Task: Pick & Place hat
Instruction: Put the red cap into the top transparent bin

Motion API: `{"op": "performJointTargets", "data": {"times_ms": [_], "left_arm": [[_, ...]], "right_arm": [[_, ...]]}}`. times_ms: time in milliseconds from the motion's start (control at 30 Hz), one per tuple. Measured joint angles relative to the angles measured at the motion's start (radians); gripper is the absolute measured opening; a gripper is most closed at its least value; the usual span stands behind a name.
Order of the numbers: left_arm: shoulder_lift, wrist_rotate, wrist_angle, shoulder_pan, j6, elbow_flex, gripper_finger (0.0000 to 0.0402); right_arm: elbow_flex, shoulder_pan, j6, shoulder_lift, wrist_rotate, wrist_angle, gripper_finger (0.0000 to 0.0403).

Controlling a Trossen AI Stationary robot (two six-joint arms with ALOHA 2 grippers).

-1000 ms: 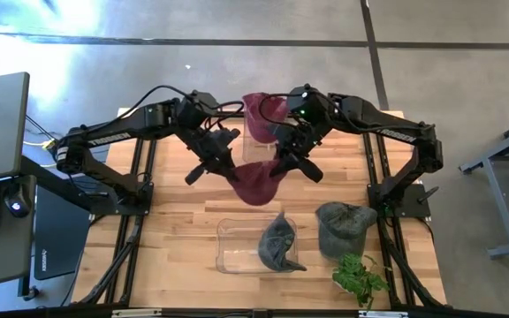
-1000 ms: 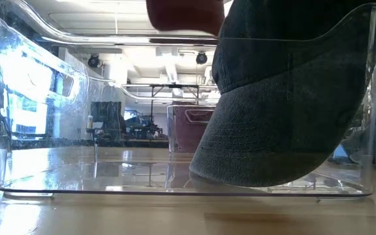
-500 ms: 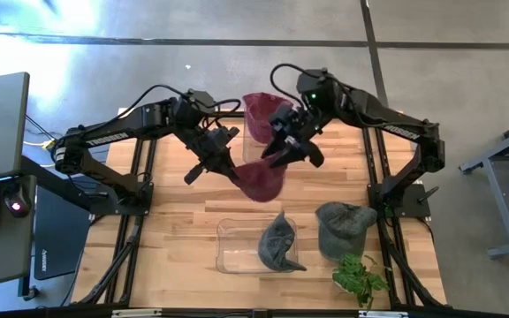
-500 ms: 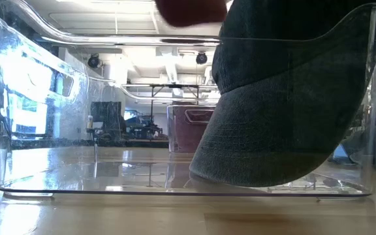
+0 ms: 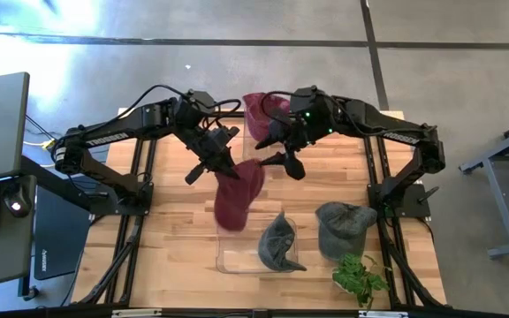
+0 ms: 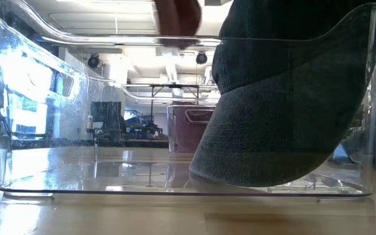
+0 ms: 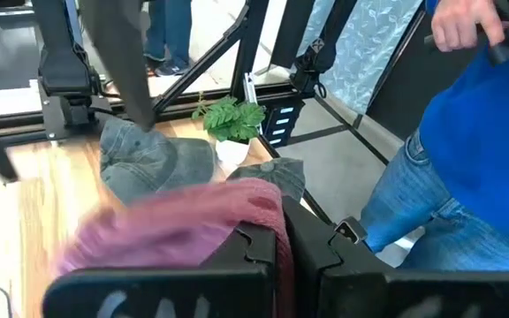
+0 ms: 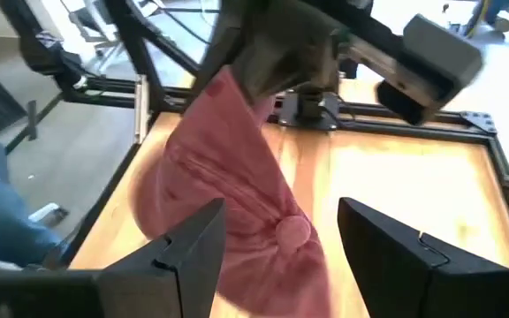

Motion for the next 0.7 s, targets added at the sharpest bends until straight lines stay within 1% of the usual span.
{"op": "performJointTargets", "data": {"times_ms": [33, 133, 167, 300, 467, 600, 700], "left_arm": [[0.0, 0.0, 0.0, 0.0, 0.0, 0.0, 0.0001], [0.0, 0.0, 0.0, 0.0, -0.003, 0.0, 0.0001], [0.0, -0.001, 0.0, 0.0, -0.003, 0.0, 0.0001], [0.0, -0.001, 0.003, 0.0, -0.006, 0.0, 0.0001], [0.0, -0.001, 0.002, 0.0, -0.012, 0.0, 0.0001], [0.0, -0.001, 0.001, 0.0, -0.026, 0.0, 0.0001], [0.0, -0.011, 0.001, 0.0, -0.026, 0.0, 0.0001]], "right_arm": [[0.0, 0.0, 0.003, 0.0, -0.011, 0.0, 0.0215], [0.0, -0.01, 0.027, 0.01, -0.114, -0.008, 0.0225], [0.0, -0.014, 0.033, 0.017, -0.134, -0.015, 0.023], [0.0, -0.036, 0.026, 0.048, -0.145, -0.024, 0.025], [0.0, -0.057, 0.031, 0.082, -0.219, -0.023, 0.0269], [0.0, -0.058, 0.027, 0.091, -0.306, -0.017, 0.0275], [0.0, -0.057, 0.025, 0.091, -0.312, -0.008, 0.0272]]}}
